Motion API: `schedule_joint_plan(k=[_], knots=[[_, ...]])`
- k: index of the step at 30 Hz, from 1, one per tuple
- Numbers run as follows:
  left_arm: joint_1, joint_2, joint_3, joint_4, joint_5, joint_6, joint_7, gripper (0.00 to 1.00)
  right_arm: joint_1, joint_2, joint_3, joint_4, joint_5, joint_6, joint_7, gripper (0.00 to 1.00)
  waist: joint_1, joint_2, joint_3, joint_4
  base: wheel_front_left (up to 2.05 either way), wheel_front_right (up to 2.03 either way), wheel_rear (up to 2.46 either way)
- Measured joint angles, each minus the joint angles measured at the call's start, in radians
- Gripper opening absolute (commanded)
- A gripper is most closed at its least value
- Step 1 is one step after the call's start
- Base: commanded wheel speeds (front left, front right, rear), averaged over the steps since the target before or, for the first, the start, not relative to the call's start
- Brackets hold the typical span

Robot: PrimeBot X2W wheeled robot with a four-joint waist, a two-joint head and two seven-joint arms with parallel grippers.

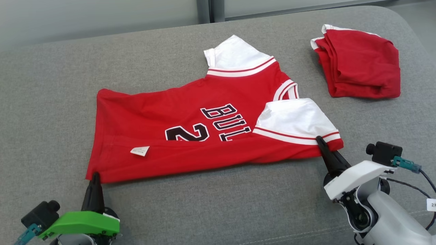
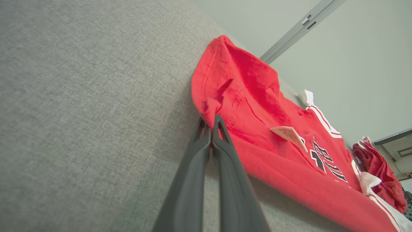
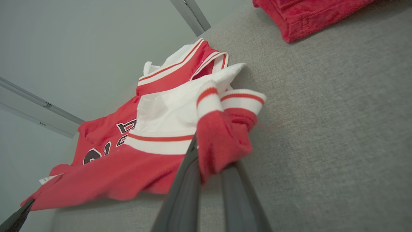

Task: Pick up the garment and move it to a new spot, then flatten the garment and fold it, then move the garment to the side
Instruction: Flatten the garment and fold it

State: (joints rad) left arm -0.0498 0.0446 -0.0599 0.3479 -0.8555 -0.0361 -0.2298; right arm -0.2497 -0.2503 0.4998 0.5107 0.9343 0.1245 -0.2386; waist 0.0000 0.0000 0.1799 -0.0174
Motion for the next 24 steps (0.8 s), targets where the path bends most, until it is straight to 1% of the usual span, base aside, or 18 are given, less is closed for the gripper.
schedule_joint_plan(k=[7, 12, 19, 24], knots=[[0.093, -0.001, -0.021, -0.048, -0.001, 0.001, 0.0, 0.0, 0.092, -0.025, -0.014, -0.071, -0.001, 0.0, -0.007, 0.0, 0.0, 0.0, -0.005, 0.006, 0.0, 0.0, 0.0], [0.14, -0.001, -0.037, -0.088, -0.002, 0.001, -0.001, 0.0, 0.117, -0.038, -0.014, -0.118, -0.01, 0.0, -0.007, 0.0, 0.0, 0.0, -0.008, 0.012, 0.0, 0.0, 0.0], [0.179, 0.0, -0.057, -0.103, -0.002, 0.012, -0.001, 0.0, 0.167, -0.043, -0.018, -0.128, -0.009, -0.004, -0.008, 0.0, 0.0, 0.0, -0.026, 0.017, 0.0, 0.0, 0.0], [0.225, 0.0, -0.073, -0.104, -0.004, 0.031, 0.001, 0.0, 0.21, -0.044, -0.016, -0.128, -0.006, -0.012, -0.008, 0.0, 0.0, 0.0, -0.034, 0.02, 0.0, 0.0, 0.0]])
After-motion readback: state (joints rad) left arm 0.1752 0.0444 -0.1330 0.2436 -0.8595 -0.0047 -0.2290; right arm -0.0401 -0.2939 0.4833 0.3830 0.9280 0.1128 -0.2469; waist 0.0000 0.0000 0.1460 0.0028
